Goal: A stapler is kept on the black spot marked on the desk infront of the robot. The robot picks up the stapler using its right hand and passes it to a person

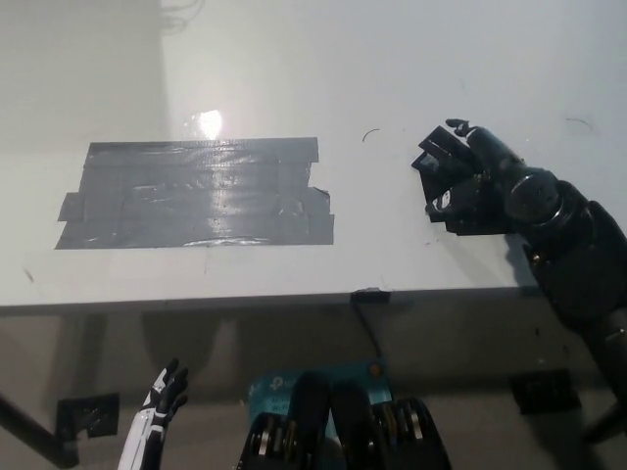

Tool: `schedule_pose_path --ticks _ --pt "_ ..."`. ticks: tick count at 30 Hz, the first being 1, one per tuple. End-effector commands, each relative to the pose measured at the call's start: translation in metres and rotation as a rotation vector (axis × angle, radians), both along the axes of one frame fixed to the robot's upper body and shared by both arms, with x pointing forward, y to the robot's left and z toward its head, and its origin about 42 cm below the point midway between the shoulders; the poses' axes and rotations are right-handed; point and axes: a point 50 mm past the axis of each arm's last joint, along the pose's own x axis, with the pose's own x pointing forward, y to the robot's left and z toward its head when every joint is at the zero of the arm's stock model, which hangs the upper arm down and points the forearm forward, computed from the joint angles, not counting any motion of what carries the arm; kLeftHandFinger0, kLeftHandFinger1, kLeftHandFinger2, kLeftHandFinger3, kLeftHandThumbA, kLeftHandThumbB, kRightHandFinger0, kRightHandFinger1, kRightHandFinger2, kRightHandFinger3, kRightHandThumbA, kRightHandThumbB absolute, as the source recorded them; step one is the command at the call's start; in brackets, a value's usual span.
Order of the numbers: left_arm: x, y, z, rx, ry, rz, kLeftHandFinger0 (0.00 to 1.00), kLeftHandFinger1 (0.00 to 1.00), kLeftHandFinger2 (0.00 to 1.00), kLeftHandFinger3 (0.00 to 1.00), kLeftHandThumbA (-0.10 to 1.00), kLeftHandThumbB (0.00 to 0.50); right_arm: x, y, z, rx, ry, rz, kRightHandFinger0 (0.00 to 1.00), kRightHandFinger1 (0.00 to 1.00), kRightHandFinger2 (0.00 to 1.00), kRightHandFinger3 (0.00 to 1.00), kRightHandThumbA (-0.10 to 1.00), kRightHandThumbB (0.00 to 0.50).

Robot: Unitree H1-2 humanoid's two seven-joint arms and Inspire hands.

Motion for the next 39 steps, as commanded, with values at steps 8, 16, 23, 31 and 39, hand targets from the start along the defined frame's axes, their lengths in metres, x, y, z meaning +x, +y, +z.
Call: schedule_pose_path --ticks 8,16,23,31,39 --pt "0.005 0.004 0.014 0.024 -0.078 0.002 1.00 1.00 1.00 1.00 1.00 0.500 0.015 -0.019 -0.015 -0.165 0.016 -0.099 0.10 0.22 0.35 0.61 1.00 0.093" --pt "0.008 0.003 0.015 0.020 -0.082 0.007 1.00 1.00 1.00 1.00 1.00 0.500 0.018 -0.028 -0.017 -0.231 -0.029 -0.181 1.00 1.00 1.00 1.00 1.00 0.015" --pt "0.012 0.003 0.016 0.024 -0.087 0.006 1.00 1.00 1.00 1.00 1.00 0.500 0.018 -0.023 -0.010 -0.195 -0.046 -0.171 0.87 0.92 0.92 0.84 1.00 0.015" --pt "0.018 0.005 0.017 0.027 -0.091 0.002 1.00 1.00 1.00 1.00 1.00 0.500 0.021 -0.017 0.003 -0.108 -0.070 -0.166 0.72 0.82 0.88 1.00 0.92 0.009" --pt "0.024 0.003 0.023 0.026 -0.112 -0.011 1.00 1.00 1.00 1.00 1.00 0.500 0.024 -0.016 0.032 0.042 -0.091 -0.148 0.00 0.18 0.49 0.49 0.91 0.000"
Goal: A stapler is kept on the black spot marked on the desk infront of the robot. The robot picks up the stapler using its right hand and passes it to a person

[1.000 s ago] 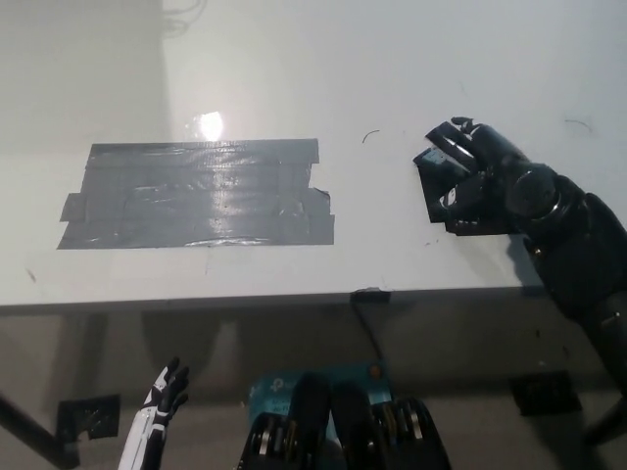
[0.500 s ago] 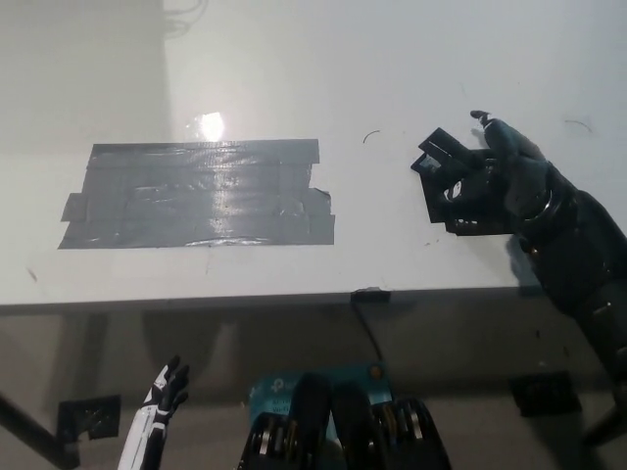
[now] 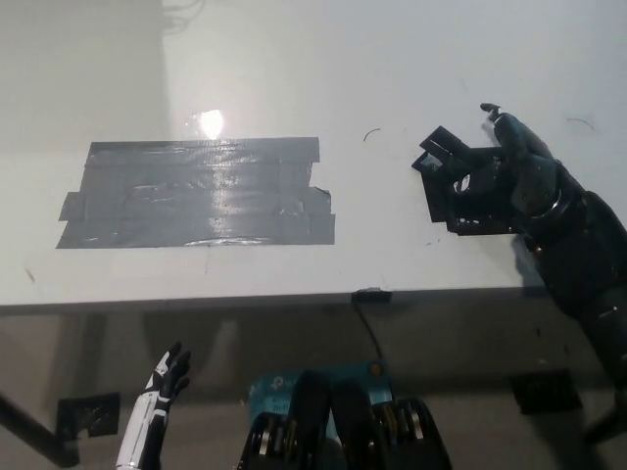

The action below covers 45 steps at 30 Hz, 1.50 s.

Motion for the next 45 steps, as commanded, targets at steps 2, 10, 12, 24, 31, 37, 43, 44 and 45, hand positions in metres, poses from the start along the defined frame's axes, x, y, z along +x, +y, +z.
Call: schedule_pose_path --ticks 2,10,12,24,31,37,43,44,45 --pt "0.009 0.003 0.013 0.005 -0.075 0.003 1.00 1.00 1.00 1.00 1.00 0.500 0.006 0.001 0.038 0.102 -0.047 0.020 0.01 0.32 0.65 0.55 0.88 0.000" --pt "0.017 0.001 0.017 0.010 -0.087 0.004 1.00 1.00 1.00 1.00 1.00 0.500 0.009 0.003 0.058 0.105 0.026 0.072 0.04 0.35 0.69 0.66 0.80 0.000" --pt "0.018 0.001 0.017 0.005 -0.089 0.002 1.00 1.00 1.00 1.00 1.00 0.500 0.011 0.001 0.059 0.095 0.071 0.098 0.00 0.30 0.67 0.73 0.79 0.000" --pt "0.024 0.001 0.024 0.002 -0.113 -0.002 1.00 1.00 1.00 1.00 1.00 0.500 0.027 -0.003 0.068 -0.062 0.201 0.131 0.01 0.36 0.74 0.78 0.77 0.004" --pt "0.027 0.001 0.026 0.001 -0.118 -0.007 1.00 1.00 1.00 1.00 1.00 0.500 0.026 -0.004 0.058 -0.169 0.194 0.165 0.02 0.52 0.84 0.49 0.76 0.000" --pt "0.027 0.001 0.026 0.009 -0.119 -0.005 1.00 1.00 1.00 1.00 1.00 0.500 0.024 -0.004 0.045 -0.131 0.186 0.127 0.29 0.75 1.00 0.66 0.72 0.000" --pt "0.027 0.002 0.026 0.002 -0.119 -0.004 1.00 1.00 1.00 1.00 1.00 0.500 0.022 0.001 0.038 -0.076 0.170 0.100 0.72 0.95 1.00 1.00 0.76 0.000" --pt "0.028 0.002 0.026 0.002 -0.119 -0.005 1.00 1.00 1.00 1.00 1.00 0.500 0.022 0.001 0.037 -0.076 0.168 0.098 0.77 0.93 1.00 1.00 0.77 0.000" --pt "0.028 0.002 0.027 0.003 -0.120 -0.004 1.00 1.00 1.00 1.00 1.00 0.500 0.021 0.003 0.037 -0.066 0.160 0.095 0.73 0.85 1.00 1.00 0.77 0.000"
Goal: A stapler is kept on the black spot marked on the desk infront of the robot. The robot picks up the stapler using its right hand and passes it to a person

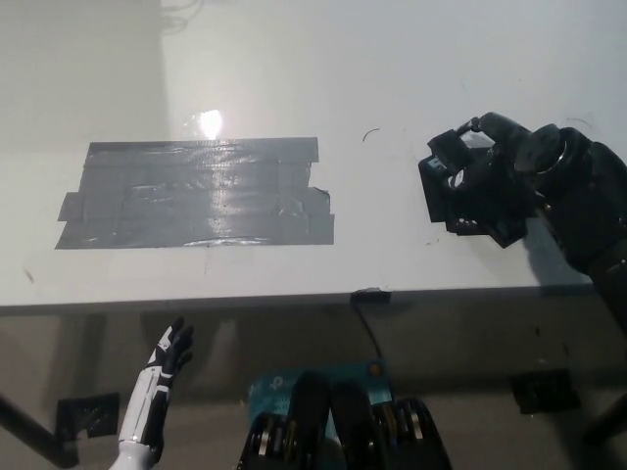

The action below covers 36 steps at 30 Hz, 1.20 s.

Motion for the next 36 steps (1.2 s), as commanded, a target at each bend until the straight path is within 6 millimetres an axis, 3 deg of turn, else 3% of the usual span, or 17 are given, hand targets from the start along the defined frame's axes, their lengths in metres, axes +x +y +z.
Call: schedule_pose_path --ticks 1,2,3,4,6,7,8,9,10,12,16,18,21,23,26,29,36 --pt "0.006 0.005 0.012 0.004 -0.069 0.009 1.00 1.00 1.00 1.00 1.00 0.500 0.004 0.002 0.010 0.020 -0.075 -0.035 0.65 0.72 0.84 0.89 0.75 0.000" --pt "0.006 0.005 0.012 0.005 -0.069 0.009 1.00 1.00 1.00 1.00 1.00 0.500 0.003 0.002 0.010 0.030 -0.079 -0.036 0.63 0.67 0.78 0.84 0.74 0.000" --pt "0.007 0.005 0.012 0.005 -0.070 0.011 1.00 1.00 1.00 1.00 1.00 0.498 0.003 0.004 0.011 0.031 -0.078 -0.037 0.54 0.55 0.63 0.70 0.75 0.000" --pt "0.006 0.005 0.012 0.007 -0.070 0.011 1.00 1.00 1.00 1.00 1.00 0.498 0.002 0.005 0.012 0.047 -0.074 -0.036 0.37 0.36 0.41 0.53 0.75 0.000" --pt "0.007 0.005 0.013 0.006 -0.071 0.009 1.00 1.00 1.00 1.00 1.00 0.500 0.002 0.005 0.012 0.077 -0.066 -0.043 0.14 0.20 0.32 0.50 0.75 0.000" --pt "0.007 0.004 0.013 0.006 -0.073 0.008 1.00 1.00 1.00 1.00 1.00 0.500 0.002 0.004 0.013 0.094 -0.061 -0.049 0.01 0.21 0.44 0.50 0.75 0.000" --pt "0.008 0.005 0.013 0.009 -0.074 0.008 1.00 1.00 1.00 1.00 1.00 0.499 0.003 0.004 0.014 0.124 -0.045 -0.058 0.00 0.19 0.47 0.50 0.77 0.000" --pt "0.008 0.005 0.013 0.011 -0.073 0.007 1.00 1.00 1.00 1.00 1.00 0.500 0.003 0.003 0.016 0.199 -0.018 -0.062 0.00 0.25 0.59 0.49 0.78 0.000" --pt "0.009 0.005 0.014 0.010 -0.073 0.006 1.00 1.00 1.00 1.00 1.00 0.500 0.004 0.002 0.018 0.280 0.001 -0.068 0.00 0.25 0.60 0.46 0.77 0.000" --pt "0.010 0.005 0.014 0.008 -0.076 0.007 1.00 1.00 1.00 1.00 1.00 0.500 0.004 -0.001 0.021 0.404 0.024 -0.084 0.00 0.27 0.63 0.54 0.75 0.000" --pt "0.013 0.005 0.018 0.011 -0.087 0.008 1.00 1.00 1.00 1.00 1.00 0.500 0.008 -0.009 0.032 0.645 0.070 -0.109 0.00 0.17 0.56 0.63 0.72 0.000" --pt "0.014 0.004 0.019 0.009 -0.091 0.007 1.00 1.00 1.00 1.00 1.00 0.500 0.011 -0.012 0.036 0.759 0.081 -0.119 0.00 0.06 0.51 0.70 0.61 0.000" --pt "0.015 0.004 0.019 0.003 -0.090 0.003 1.00 1.00 1.00 1.00 1.00 0.500 0.013 -0.015 0.041 0.826 0.103 -0.111 0.00 0.02 0.48 0.62 0.59 0.000" --pt "0.015 0.004 0.019 0.005 -0.091 0.003 1.00 1.00 1.00 1.00 1.00 0.497 0.015 -0.015 0.046 0.838 0.113 -0.105 0.00 0.00 0.39 0.51 0.61 0.000" --pt "0.015 0.004 0.019 0.003 -0.092 0.001 1.00 1.00 1.00 1.00 1.00 0.500 0.018 -0.015 0.051 0.972 0.159 -0.096 0.00 0.00 0.33 0.47 0.64 0.000" --pt "0.016 0.005 0.020 0.008 -0.096 0.002 1.00 1.00 1.00 1.00 1.00 0.500 0.020 -0.016 0.058 1.011 0.167 -0.067 0.00 0.00 0.18 0.31 0.73 0.001" --pt "0.017 0.006 0.020 -0.001 -0.094 0.001 1.00 1.00 1.00 1.00 1.00 0.496 0.024 -0.018 0.070 1.190 0.209 -0.068 0.00 0.00 0.00 0.20 0.73 0.005"
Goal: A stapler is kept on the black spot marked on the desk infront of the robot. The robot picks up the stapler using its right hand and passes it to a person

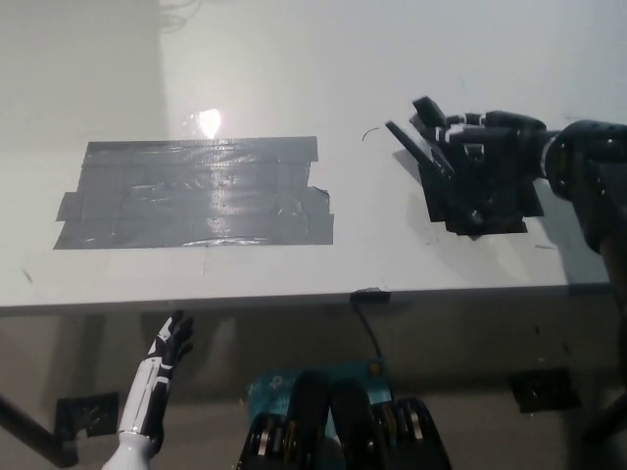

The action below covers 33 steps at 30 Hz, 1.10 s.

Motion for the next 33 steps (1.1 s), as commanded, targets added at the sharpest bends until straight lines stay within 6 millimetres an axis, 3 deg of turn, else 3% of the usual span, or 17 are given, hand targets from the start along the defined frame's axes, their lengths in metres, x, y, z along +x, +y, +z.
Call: schedule_pose_path --ticks 1,5,8,10,13,16,19,25,28,33 --pt "0.009 0.006 0.014 0.001 -0.073 0.003 1.00 1.00 1.00 1.00 1.00 0.500 0.015 0.001 0.066 0.224 -0.106 0.047 0.00 0.00 0.00 0.18 0.75 0.000" --pt "0.008 0.006 0.014 0.004 -0.074 0.008 1.00 1.00 1.00 1.00 1.00 0.500 0.014 0.001 0.068 0.255 -0.126 0.065 0.00 0.00 0.00 0.15 0.79 0.004" --pt "0.009 0.006 0.015 0.005 -0.075 0.007 1.00 1.00 1.00 1.00 1.00 0.500 0.015 0.004 0.070 0.320 -0.137 0.038 0.00 0.00 0.00 0.13 0.68 0.002" --pt "0.008 0.006 0.014 0.001 -0.073 0.006 1.00 1.00 1.00 1.00 1.00 0.500 0.015 0.006 0.070 0.338 -0.140 0.040 0.00 0.00 0.00 0.11 0.68 0.000" --pt "0.006 0.005 0.011 -0.002 -0.064 0.008 1.00 1.00 1.00 1.00 1.00 0.500 0.014 0.016 0.071 0.389 -0.152 0.072 0.00 0.00 0.00 0.08 0.78 0.000" --pt "0.001 0.004 0.008 -0.006 -0.055 0.003 1.00 1.00 1.00 1.00 1.00 0.500 0.014 0.025 0.069 0.421 -0.143 0.073 0.00 0.00 0.00 0.10 0.75 0.000" --pt "0.000 0.003 0.007 0.001 -0.051 0.004 1.00 1.00 1.00 1.00 1.00 0.500 0.013 0.038 0.070 0.414 -0.161 0.079 0.00 0.00 0.00 0.05 0.73 0.000" --pt "-0.001 0.002 0.008 -0.001 -0.057 0.009 1.00 1.00 1.00 1.00 1.00 0.500 0.016 0.073 0.087 0.465 -0.151 0.105 0.00 0.00 0.00 0.06 0.77 0.000" --pt "-0.001 0.002 0.008 -0.002 -0.058 0.009 1.00 1.00 1.00 1.00 1.00 0.500 0.016 0.081 0.095 0.430 -0.176 0.102 0.00 0.00 0.00 0.03 0.75 0.011" --pt "0.001 0.000 0.010 -0.003 -0.063 0.006 1.00 1.00 1.00 1.00 1.00 0.500 0.019 0.092 0.116 0.422 -0.199 0.089 0.00 0.00 0.00 0.06 0.72 0.000"
